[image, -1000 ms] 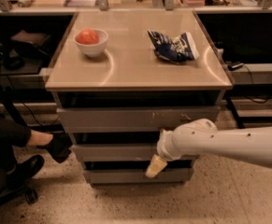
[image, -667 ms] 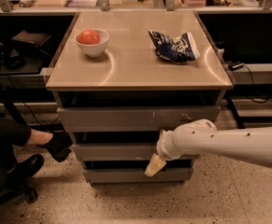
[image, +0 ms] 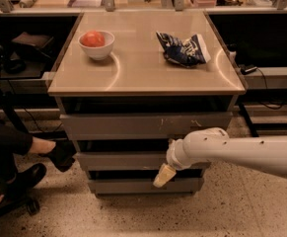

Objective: Open middle drawer

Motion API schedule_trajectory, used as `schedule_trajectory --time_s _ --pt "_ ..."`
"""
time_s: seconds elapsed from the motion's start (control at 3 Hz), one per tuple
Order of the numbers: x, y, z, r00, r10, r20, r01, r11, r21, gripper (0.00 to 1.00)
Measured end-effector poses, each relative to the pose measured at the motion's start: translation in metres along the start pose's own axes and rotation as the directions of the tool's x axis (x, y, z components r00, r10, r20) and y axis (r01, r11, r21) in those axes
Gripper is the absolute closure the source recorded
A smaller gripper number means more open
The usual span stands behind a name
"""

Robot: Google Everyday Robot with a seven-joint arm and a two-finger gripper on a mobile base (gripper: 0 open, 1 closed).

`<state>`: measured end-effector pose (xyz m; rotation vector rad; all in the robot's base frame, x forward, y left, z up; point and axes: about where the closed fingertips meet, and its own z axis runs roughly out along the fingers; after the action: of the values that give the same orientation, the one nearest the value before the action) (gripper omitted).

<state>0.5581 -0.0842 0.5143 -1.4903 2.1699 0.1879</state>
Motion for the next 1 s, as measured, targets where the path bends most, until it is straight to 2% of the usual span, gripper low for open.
schedule_trajectory --time_s 0.33,0.67,1.0 --pt "0.027 -0.028 0.047 0.995 0.084 0.048 -0.082 0.9953 -0.051 0.00" --pt "0.028 -0.028 0.047 0.995 0.086 0.048 -0.084 0.9951 -0.051 0.00" --pt "0.040 -0.043 0.069 0.993 0.115 0.029 -0.114 0.9927 -0.038 0.00"
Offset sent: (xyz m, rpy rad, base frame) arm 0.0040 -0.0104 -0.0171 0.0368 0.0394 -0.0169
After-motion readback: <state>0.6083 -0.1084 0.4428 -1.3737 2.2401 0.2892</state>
